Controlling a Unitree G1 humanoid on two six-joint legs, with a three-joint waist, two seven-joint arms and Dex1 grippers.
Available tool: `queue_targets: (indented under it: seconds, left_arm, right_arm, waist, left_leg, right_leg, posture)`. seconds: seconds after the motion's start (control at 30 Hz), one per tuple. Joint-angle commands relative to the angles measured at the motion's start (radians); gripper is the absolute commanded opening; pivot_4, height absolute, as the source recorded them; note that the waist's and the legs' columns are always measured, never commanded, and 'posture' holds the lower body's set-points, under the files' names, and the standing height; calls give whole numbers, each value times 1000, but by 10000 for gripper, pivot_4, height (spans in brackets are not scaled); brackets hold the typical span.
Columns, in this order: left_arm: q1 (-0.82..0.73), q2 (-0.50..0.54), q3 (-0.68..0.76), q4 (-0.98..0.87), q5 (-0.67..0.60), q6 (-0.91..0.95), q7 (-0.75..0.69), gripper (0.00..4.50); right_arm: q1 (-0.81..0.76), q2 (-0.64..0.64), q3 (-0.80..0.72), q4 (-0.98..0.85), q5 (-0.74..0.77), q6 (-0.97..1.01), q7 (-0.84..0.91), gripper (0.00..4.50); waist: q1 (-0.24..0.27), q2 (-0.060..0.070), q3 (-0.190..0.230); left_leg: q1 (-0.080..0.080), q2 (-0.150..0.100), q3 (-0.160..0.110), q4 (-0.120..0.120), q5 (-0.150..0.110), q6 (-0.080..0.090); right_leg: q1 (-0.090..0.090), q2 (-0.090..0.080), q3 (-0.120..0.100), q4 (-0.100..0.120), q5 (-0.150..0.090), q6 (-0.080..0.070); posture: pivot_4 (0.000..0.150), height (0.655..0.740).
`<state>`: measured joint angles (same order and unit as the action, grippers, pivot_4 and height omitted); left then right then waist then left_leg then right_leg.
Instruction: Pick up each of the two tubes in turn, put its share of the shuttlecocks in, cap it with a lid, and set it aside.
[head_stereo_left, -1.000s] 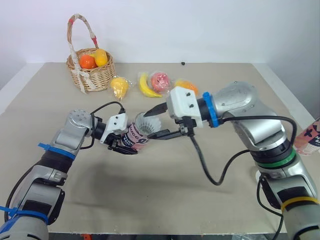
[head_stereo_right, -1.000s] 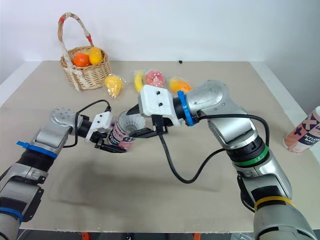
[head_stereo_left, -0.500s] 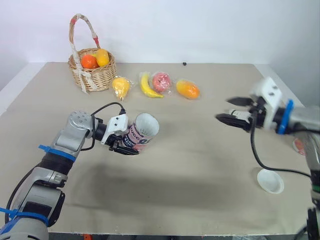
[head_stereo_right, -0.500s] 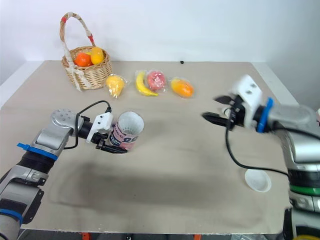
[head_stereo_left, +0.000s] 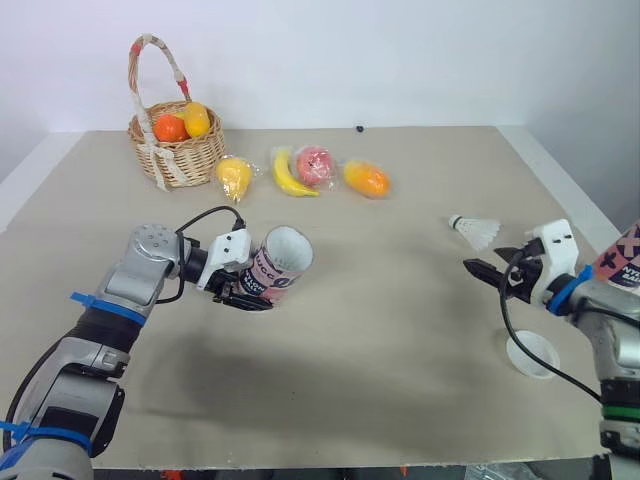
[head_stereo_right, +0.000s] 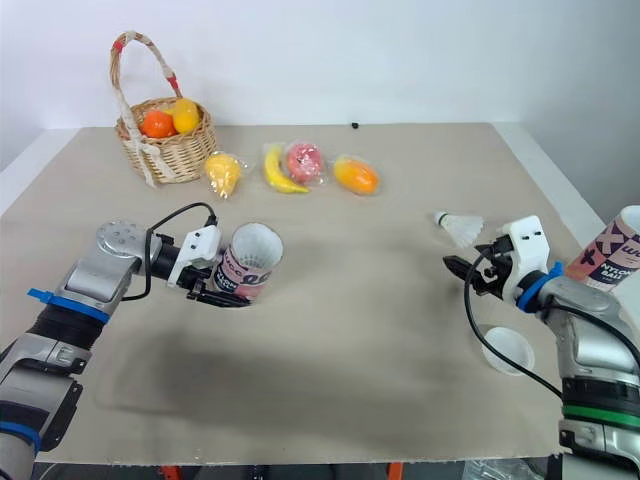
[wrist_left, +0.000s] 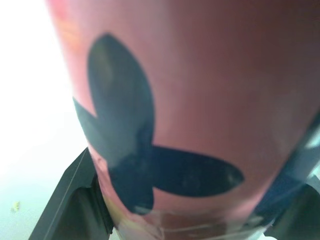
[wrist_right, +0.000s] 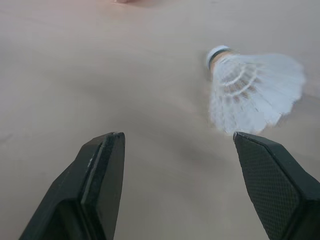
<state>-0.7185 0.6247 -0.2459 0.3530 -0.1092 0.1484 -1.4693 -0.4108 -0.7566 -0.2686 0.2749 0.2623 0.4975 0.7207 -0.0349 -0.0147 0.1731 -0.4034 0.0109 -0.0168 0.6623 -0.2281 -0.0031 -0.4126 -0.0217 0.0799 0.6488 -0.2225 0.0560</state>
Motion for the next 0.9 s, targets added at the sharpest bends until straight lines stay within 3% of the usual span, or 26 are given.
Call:
queue_targets:
  seconds: [0.03,0.4,0.53,0.6,0.73,0.9]
  left_arm:
    - [24,10,-26,13,23,6,1,29878]
    - [35,25,-20,-2,17,13,4,29878]
    - [41,26,-19,-14,14,20,7,29878]
    - [44,27,-18,-22,13,24,9,29878]
    - [49,30,-14,-38,11,33,12,29878]
    - [48,31,-14,-41,11,34,13,29878]
  right_arm:
    - [-65,6,25,92,-42,-52,-40,37304]
    - [-322,85,110,436,-99,-206,-49,37304]
    - [-374,93,127,547,-135,-279,-66,25516]
    - [-380,92,135,567,-149,-316,-65,16782]
    - [-345,92,133,462,-120,-326,-3,807]
    - [-275,69,130,213,-85,-288,65,807]
  waist:
    - [0,0,0]
    - [-12,0,0]
    - [-11,0,0]
    - [-12,0,0]
    - [-12,0,0]
    - [-11,0,0]
  left_leg:
    - [0,0,0,0,0,0]
    - [1,0,-1,-3,0,0]
    - [1,0,-2,-4,0,0]
    - [1,0,-2,-4,0,0]
    - [1,0,-1,-5,0,0]
    - [1,0,-2,-5,0,0]
  right_leg:
    - [0,0,0,0,0,1]
    - [0,1,0,0,0,0]
    - [0,1,0,0,0,0]
    - [0,1,0,-1,-1,0]
    - [0,1,0,0,-1,0]
    - [0,1,0,0,-1,0]
  posture:
    - [1500,7298]
    - [1500,7298]
    - [1500,7298]
    - [1500,7298]
    - [1500,7298]
    - [1500,7298]
